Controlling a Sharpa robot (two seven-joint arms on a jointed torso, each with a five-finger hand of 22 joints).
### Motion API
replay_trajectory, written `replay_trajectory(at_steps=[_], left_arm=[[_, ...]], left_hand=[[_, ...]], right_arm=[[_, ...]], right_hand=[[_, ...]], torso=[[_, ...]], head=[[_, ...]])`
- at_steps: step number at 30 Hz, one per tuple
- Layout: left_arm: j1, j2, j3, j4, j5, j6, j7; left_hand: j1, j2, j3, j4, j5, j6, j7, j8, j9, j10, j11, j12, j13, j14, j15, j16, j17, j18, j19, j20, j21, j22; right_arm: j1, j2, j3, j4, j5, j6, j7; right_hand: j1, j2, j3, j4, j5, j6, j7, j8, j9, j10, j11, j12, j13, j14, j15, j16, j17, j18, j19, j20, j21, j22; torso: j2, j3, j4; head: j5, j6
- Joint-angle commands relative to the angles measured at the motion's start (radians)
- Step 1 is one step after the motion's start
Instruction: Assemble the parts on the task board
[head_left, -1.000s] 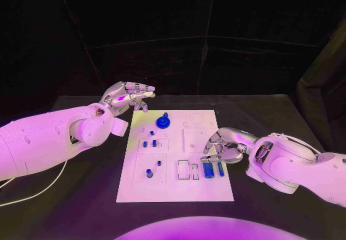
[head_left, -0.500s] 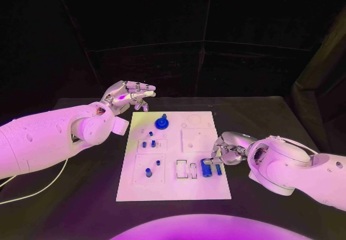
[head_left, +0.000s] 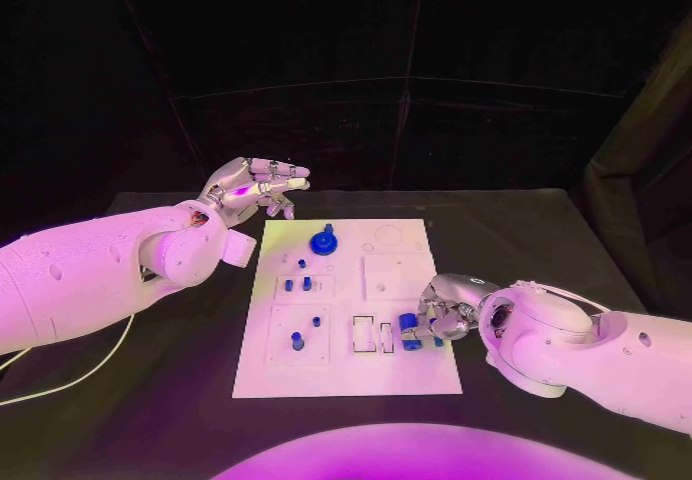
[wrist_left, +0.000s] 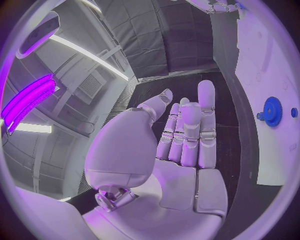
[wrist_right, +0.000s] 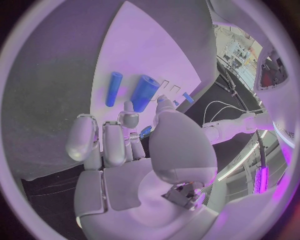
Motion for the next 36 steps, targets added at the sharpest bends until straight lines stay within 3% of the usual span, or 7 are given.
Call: replay_trajectory(at_steps=[1, 9, 15, 23, 27, 33, 36], left_arm=[[0.001, 0.000, 0.001, 0.002, 0.004, 0.012, 0.007], [0.001, -0.002, 0.000, 0.004, 0.004, 0.013, 0.006], [0.001, -0.004, 0.000, 0.006, 0.004, 0.014, 0.005], [0.001, -0.007, 0.000, 0.007, 0.004, 0.016, 0.003], [0.001, -0.008, 0.000, 0.007, 0.004, 0.017, 0.003], [0.001, -0.004, 0.000, 0.005, 0.004, 0.018, 0.003], [0.001, -0.003, 0.000, 0.004, 0.004, 0.018, 0.002]], left_hand=[[-0.004, 0.010, -0.005, 0.002, -0.002, -0.006, 0.001, -0.002, 0.000, -0.008, 0.003, 0.004, -0.001, -0.002, 0.002, -0.003, -0.001, 0.012, -0.002, 0.006, -0.006, -0.001], [-0.004, 0.010, -0.005, 0.002, -0.002, -0.006, 0.001, -0.002, 0.000, -0.008, 0.003, 0.004, -0.001, -0.002, 0.002, -0.003, -0.001, 0.012, -0.002, 0.006, -0.006, -0.001], [-0.004, 0.010, -0.005, 0.002, -0.002, -0.006, 0.001, -0.002, 0.000, -0.008, 0.003, 0.004, -0.001, -0.002, 0.002, -0.003, -0.001, 0.012, -0.002, 0.006, -0.006, -0.001], [-0.004, 0.011, -0.008, 0.003, -0.002, -0.006, 0.001, -0.002, 0.000, -0.008, 0.003, 0.006, -0.001, -0.002, 0.003, -0.002, -0.001, 0.013, -0.002, 0.006, -0.007, -0.002], [-0.004, 0.011, -0.008, 0.003, -0.002, -0.006, 0.001, -0.002, 0.000, -0.008, 0.003, 0.006, -0.001, -0.002, 0.003, -0.002, -0.001, 0.013, -0.002, 0.006, -0.007, -0.002], [-0.004, 0.011, -0.008, 0.003, -0.002, -0.006, 0.001, -0.002, 0.000, -0.008, 0.003, 0.006, -0.001, -0.002, 0.003, -0.002, -0.001, 0.013, -0.002, 0.006, -0.007, -0.002], [-0.004, 0.011, -0.008, 0.003, -0.002, -0.006, 0.001, -0.002, 0.000, -0.008, 0.003, 0.006, -0.001, -0.002, 0.003, -0.002, -0.001, 0.013, -0.002, 0.006, -0.007, -0.002]], right_arm=[[-0.008, 0.008, 0.000, -0.004, -0.032, 0.027, -0.021], [-0.023, 0.031, 0.000, -0.032, -0.059, 0.036, -0.034], [-0.030, 0.049, 0.000, -0.047, -0.054, 0.039, -0.034], [-0.034, 0.052, 0.000, -0.046, -0.053, 0.009, -0.034], [-0.035, 0.039, 0.000, -0.031, -0.053, -0.034, -0.022], [-0.035, 0.023, 0.001, 0.005, -0.001, -0.154, 0.049], [-0.035, 0.023, 0.001, 0.022, 0.021, -0.196, 0.090]], right_hand=[[-0.011, 0.005, -0.005, -0.001, 0.009, -0.009, -0.002, 0.010, 0.003, 0.002, 0.001, 0.002, 0.003, 0.036, -0.001, 0.006, 0.000, -0.007, 0.008, -0.002, 0.005, 0.001], [-0.006, 0.019, -0.006, -0.002, 0.039, -0.020, -0.003, 0.030, 0.013, 0.000, 0.000, 0.001, 0.008, 0.035, -0.001, 0.005, 0.000, -0.007, 0.007, -0.002, 0.006, 0.003], [0.018, 0.043, -0.005, -0.005, 0.081, -0.030, -0.005, 0.055, 0.025, 0.000, -0.002, -0.001, 0.015, 0.035, -0.003, 0.007, 0.004, -0.007, 0.006, -0.003, 0.007, 0.005], [0.071, 0.073, 0.001, -0.019, 0.135, -0.033, -0.008, 0.081, 0.039, 0.006, -0.005, 0.002, 0.029, 0.036, -0.005, 0.010, 0.011, -0.007, 0.006, -0.005, 0.009, 0.009], [0.097, 0.090, 0.008, -0.027, 0.156, -0.021, -0.013, 0.093, 0.046, 0.016, -0.010, 0.009, 0.041, 0.038, -0.009, 0.015, 0.021, -0.009, 0.010, -0.008, 0.014, 0.019], [0.127, 0.128, 0.023, -0.028, 0.216, 0.002, -0.024, 0.093, 0.053, 0.036, -0.019, 0.016, 0.060, 0.039, -0.017, 0.019, 0.030, -0.010, 0.015, -0.015, 0.019, 0.029], [0.162, 0.140, 0.041, -0.045, 0.204, 0.012, -0.030, 0.089, 0.056, 0.041, -0.025, 0.015, 0.065, 0.040, -0.022, 0.021, 0.034, -0.011, 0.018, -0.020, 0.021, 0.035]], torso=[[0.003, -0.0005, 0.0009], [0.005, -0.0019, 0.0061], [0.004, -0.0032, 0.0099], [0.006, -0.0035, 0.0105], [0.005, -0.0039, 0.0119], [0.006, -0.0041, 0.0163], [0.008, -0.0033, 0.0173]], head=[[-0.001, -0.002], [-0.002, -0.007], [-0.006, -0.006], [-0.005, -0.009], [-0.006, -0.010], [-0.012, -0.007], [-0.010, -0.007]])
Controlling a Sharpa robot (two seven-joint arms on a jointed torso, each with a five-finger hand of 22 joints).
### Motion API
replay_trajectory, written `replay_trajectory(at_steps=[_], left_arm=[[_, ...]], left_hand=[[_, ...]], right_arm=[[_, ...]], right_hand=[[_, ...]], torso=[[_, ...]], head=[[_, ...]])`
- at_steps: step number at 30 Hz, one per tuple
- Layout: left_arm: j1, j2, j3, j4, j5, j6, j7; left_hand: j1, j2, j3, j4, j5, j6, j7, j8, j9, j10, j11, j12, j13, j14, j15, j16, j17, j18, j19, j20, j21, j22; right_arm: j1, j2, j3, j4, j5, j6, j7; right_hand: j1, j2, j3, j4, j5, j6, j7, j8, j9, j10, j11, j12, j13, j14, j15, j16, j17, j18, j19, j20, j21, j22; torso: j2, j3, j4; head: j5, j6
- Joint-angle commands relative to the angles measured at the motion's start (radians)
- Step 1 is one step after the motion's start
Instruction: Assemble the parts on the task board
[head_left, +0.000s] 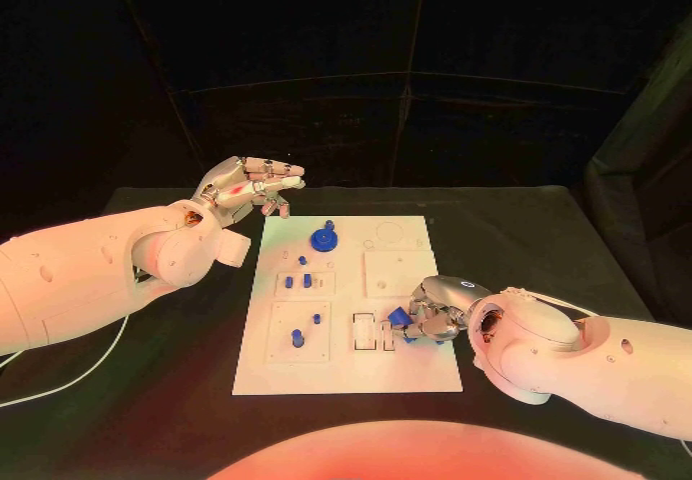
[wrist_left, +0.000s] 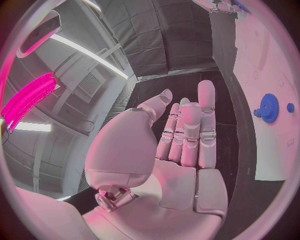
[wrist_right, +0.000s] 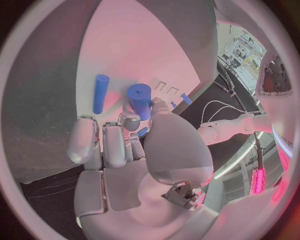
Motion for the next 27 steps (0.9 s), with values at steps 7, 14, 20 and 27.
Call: replay_trajectory(at_steps=[7, 14, 20, 27], left_arm=[[0.001, 0.003, 0.001, 0.000, 0.004, 0.013, 0.003], [0.001, 0.003, 0.001, 0.001, 0.004, 0.014, 0.003], [0.002, 0.002, 0.001, 0.005, 0.004, 0.015, 0.003], [0.002, -0.002, 0.001, 0.009, 0.004, 0.032, 0.003]], left_hand=[[0.000, 0.007, -0.004, -0.001, -0.002, -0.006, 0.001, -0.002, 0.000, -0.005, -0.001, 0.006, -0.001, -0.002, 0.003, -0.002, -0.001, 0.013, -0.002, 0.006, -0.007, -0.001], [0.000, 0.007, -0.004, -0.001, -0.002, -0.006, 0.001, -0.002, 0.000, -0.005, -0.001, 0.006, -0.001, -0.002, 0.003, -0.002, -0.001, 0.013, -0.002, 0.006, -0.007, -0.001], [0.000, 0.007, -0.004, -0.001, -0.002, -0.006, 0.001, -0.002, 0.000, -0.005, -0.001, 0.006, -0.001, -0.002, 0.003, -0.002, -0.001, 0.013, -0.002, 0.006, -0.007, -0.001], [-0.001, 0.007, -0.008, 0.000, -0.002, -0.006, 0.001, -0.001, 0.000, -0.006, -0.001, 0.008, -0.001, -0.001, 0.003, 0.000, 0.001, 0.013, -0.001, 0.006, -0.008, -0.002]], right_arm=[[0.001, 0.002, 0.001, 0.038, 0.074, -0.154, 0.112], [0.001, 0.032, 0.001, 0.022, 0.128, -0.074, 0.102], [0.001, 0.067, 0.001, 0.004, 0.169, 0.020, 0.061], [0.001, 0.090, 0.001, -0.007, 0.175, 0.051, 0.015]], right_hand=[[0.049, 0.035, 0.035, -0.012, -0.052, 0.028, -0.010, -0.005, 0.017, 0.019, -0.006, 0.002, 0.007, 0.041, -0.010, 0.010, 0.011, -0.013, 0.008, -0.008, 0.010, 0.013], [0.020, 0.033, 0.032, 0.014, -0.061, 0.040, -0.010, -0.015, 0.019, 0.022, -0.006, -0.008, 0.004, 0.041, -0.009, 0.010, 0.013, -0.014, 0.009, -0.008, 0.011, 0.015], [-0.025, 0.044, 0.021, 0.026, -0.046, 0.068, -0.015, -0.024, 0.025, 0.030, -0.009, -0.016, 0.005, 0.041, -0.012, 0.009, 0.013, -0.013, 0.007, -0.010, 0.010, 0.012], [-0.072, 0.050, -0.004, 0.027, -0.037, 0.090, -0.020, -0.035, 0.033, 0.042, -0.014, -0.021, 0.012, 0.040, -0.016, 0.007, 0.014, -0.012, 0.007, -0.013, 0.009, 0.011]], torso=[[0.002, -0.0015, 0.0047], [0.003, -0.0023, 0.0062], [0.006, -0.0024, 0.0089], [0.006, -0.0019, 0.0070]], head=[[0.005, -0.004], [0.007, -0.006], [0.008, -0.009], [0.012, -0.014]])
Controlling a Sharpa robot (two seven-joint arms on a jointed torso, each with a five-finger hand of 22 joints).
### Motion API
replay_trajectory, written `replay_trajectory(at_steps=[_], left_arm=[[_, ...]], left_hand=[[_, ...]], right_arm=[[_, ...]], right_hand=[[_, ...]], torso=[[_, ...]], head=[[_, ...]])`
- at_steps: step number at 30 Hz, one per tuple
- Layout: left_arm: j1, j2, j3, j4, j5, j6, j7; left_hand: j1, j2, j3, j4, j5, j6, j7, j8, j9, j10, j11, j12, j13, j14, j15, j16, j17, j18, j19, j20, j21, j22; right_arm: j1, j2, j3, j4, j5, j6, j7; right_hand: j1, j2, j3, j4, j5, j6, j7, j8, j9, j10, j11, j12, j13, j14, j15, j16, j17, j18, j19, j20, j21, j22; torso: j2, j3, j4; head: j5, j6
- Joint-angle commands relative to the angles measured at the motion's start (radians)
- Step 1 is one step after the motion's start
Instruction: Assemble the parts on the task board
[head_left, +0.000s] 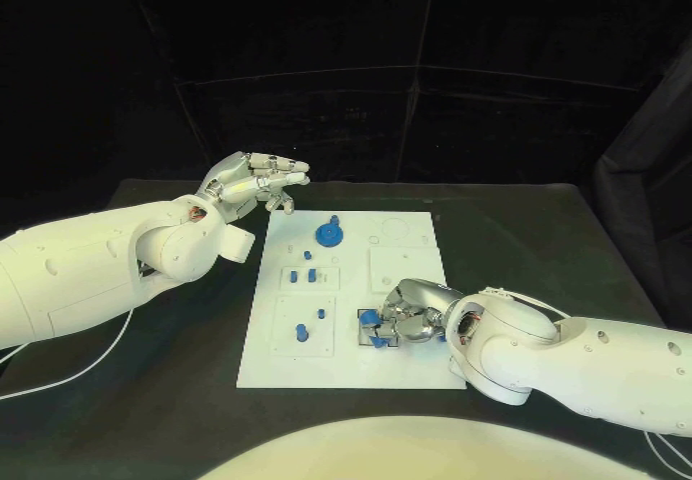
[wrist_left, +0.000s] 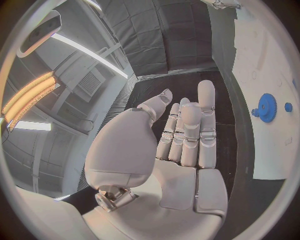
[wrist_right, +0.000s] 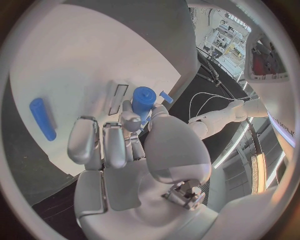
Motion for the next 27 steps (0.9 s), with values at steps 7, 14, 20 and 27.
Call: replay_trajectory(at_steps=[7, 14, 20, 27], left_arm=[[0.002, -0.001, 0.001, 0.008, 0.004, 0.043, 0.006], [0.002, -0.003, 0.001, 0.010, 0.004, 0.055, 0.007], [0.002, -0.004, 0.001, 0.010, 0.004, 0.059, 0.007], [0.002, -0.006, 0.001, 0.011, 0.004, 0.058, 0.005]], left_hand=[[-0.002, 0.006, -0.011, 0.001, -0.002, -0.007, 0.001, -0.001, 0.000, -0.007, 0.000, 0.004, -0.001, -0.002, 0.003, 0.000, 0.000, 0.013, -0.001, 0.006, -0.004, -0.002], [-0.003, 0.004, -0.016, 0.001, -0.002, -0.009, 0.001, -0.001, 0.000, -0.009, 0.000, 0.005, -0.001, -0.002, 0.003, 0.001, 0.000, 0.013, 0.000, 0.007, -0.005, -0.003], [-0.004, 0.004, -0.017, 0.001, -0.002, -0.009, 0.001, -0.001, 0.000, -0.010, 0.000, 0.005, -0.001, -0.002, 0.003, 0.001, 0.000, 0.013, 0.000, 0.007, -0.005, -0.003], [-0.004, 0.004, -0.017, 0.001, -0.002, -0.009, 0.001, -0.001, 0.000, -0.010, 0.000, 0.005, -0.001, -0.002, 0.003, 0.001, 0.000, 0.013, 0.000, 0.007, -0.005, -0.003]], right_arm=[[0.000, 0.016, -0.001, -0.012, -0.005, 0.023, -0.067], [0.000, 0.024, -0.001, -0.015, -0.030, 0.006, -0.076], [0.000, 0.028, -0.001, -0.016, -0.048, -0.004, -0.077], [0.000, 0.018, -0.001, -0.006, -0.067, -0.013, -0.061]], right_hand=[[-0.042, -0.005, -0.026, 0.000, -0.026, 0.055, -0.046, -0.014, 0.007, 0.023, -0.010, -0.007, 0.011, 0.042, -0.009, 0.004, 0.004, -0.012, 0.002, -0.010, 0.004, -0.001], [-0.069, 0.001, -0.045, 0.001, -0.042, 0.064, -0.048, -0.020, 0.014, 0.029, -0.012, -0.008, 0.019, 0.043, -0.010, 0.005, 0.008, -0.013, 0.003, -0.012, 0.004, 0.002], [-0.159, -0.019, -0.122, 0.000, -0.253, 0.070, -0.048, -0.033, 0.029, 0.029, -0.012, -0.027, 0.019, 0.040, -0.010, -0.003, 0.000, -0.013, 0.003, -0.013, 0.003, 0.001], [-0.178, -0.081, -0.130, -0.001, -0.343, 0.067, -0.045, -0.047, 0.043, 0.025, -0.009, -0.048, 0.017, 0.038, -0.008, -0.014, -0.011, -0.012, 0.000, -0.010, -0.001, -0.004]], torso=[[0.000, 0.0007, 0.0017], [0.000, 0.0013, 0.0026], [0.001, 0.0014, 0.0025], [0.002, 0.0016, 0.0040]], head=[[0.001, -0.002], [0.003, -0.001], [0.003, -0.001], [0.001, -0.001]])
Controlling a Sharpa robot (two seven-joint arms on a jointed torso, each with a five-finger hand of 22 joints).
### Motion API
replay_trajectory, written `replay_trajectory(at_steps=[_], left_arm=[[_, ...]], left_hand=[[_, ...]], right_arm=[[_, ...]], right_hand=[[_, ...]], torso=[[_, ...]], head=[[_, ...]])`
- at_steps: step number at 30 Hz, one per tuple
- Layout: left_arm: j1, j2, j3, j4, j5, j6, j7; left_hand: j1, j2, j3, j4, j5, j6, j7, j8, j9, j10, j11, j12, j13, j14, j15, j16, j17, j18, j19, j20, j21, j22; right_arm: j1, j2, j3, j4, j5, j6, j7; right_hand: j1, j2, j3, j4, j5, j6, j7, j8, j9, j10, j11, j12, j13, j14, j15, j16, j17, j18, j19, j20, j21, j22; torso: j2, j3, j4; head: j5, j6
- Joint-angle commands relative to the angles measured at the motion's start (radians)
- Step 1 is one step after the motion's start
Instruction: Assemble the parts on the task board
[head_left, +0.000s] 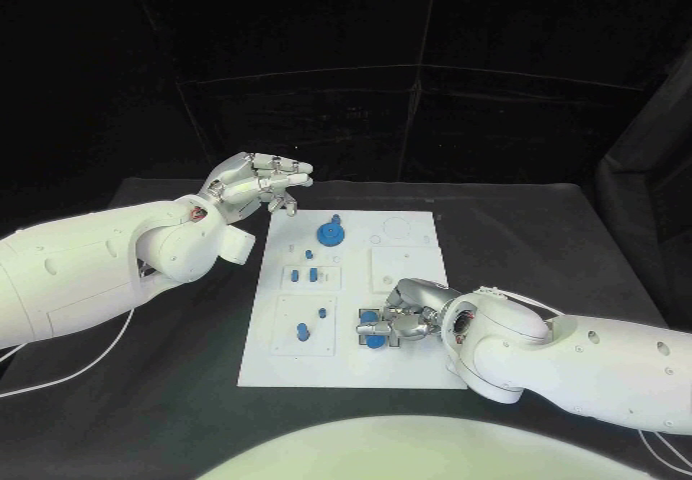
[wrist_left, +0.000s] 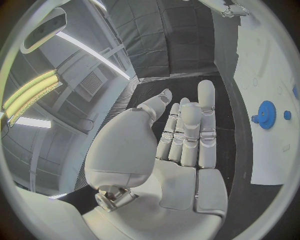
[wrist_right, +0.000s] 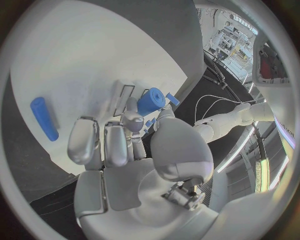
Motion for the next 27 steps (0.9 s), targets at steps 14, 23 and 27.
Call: replay_trajectory(at_steps=[14, 23, 27], left_arm=[[0.002, -0.004, 0.001, -0.001, 0.004, 0.012, 0.002], [0.002, -0.004, 0.001, -0.001, 0.004, 0.012, 0.000], [0.002, -0.005, 0.001, -0.001, 0.004, 0.011, -0.001]], left_hand=[[-0.004, 0.004, -0.008, 0.002, -0.002, -0.009, 0.001, -0.001, 0.000, -0.010, 0.000, 0.005, -0.001, -0.001, 0.003, 0.002, 0.000, 0.012, 0.000, 0.007, -0.006, -0.002], [-0.004, 0.004, -0.008, 0.002, -0.002, -0.009, 0.001, -0.001, 0.000, -0.010, 0.000, 0.005, -0.001, -0.001, 0.003, 0.002, 0.000, 0.012, 0.000, 0.007, -0.006, -0.002], [-0.004, 0.004, -0.008, 0.002, -0.002, -0.009, 0.001, -0.001, 0.000, -0.010, 0.000, 0.005, -0.001, -0.001, 0.003, 0.002, 0.000, 0.012, 0.000, 0.007, -0.006, -0.002]], right_arm=[[0.001, -0.076, 0.001, 0.070, -0.011, -0.025, 0.088], [0.001, -0.085, 0.001, 0.070, 0.006, 0.007, 0.093], [0.001, -0.082, 0.001, 0.066, 0.011, 0.012, 0.093]], right_hand=[[0.094, -0.026, 0.036, -0.011, 0.049, 0.006, 0.003, -0.016, 0.020, 0.003, 0.004, -0.009, 0.017, 0.043, 0.001, -0.004, 0.007, -0.013, 0.000, -0.006, 0.001, 0.007], [0.165, 0.016, 0.054, -0.043, 0.111, 0.008, 0.002, -0.023, 0.032, 0.006, 0.003, -0.011, 0.028, 0.044, 0.000, -0.004, 0.011, -0.014, 0.002, -0.007, 0.002, 0.010], [0.183, 0.025, 0.058, -0.054, 0.116, 0.008, 0.002, -0.026, 0.035, 0.006, 0.003, -0.013, 0.029, 0.044, 0.000, -0.004, 0.012, -0.014, 0.001, -0.007, 0.001, 0.010]], torso=[[0.000, 0.0000, 0.0017], [0.002, -0.0012, 0.0060], [0.002, -0.0013, 0.0058]], head=[[-0.002, -0.003], [-0.003, -0.003], [-0.001, -0.004]])
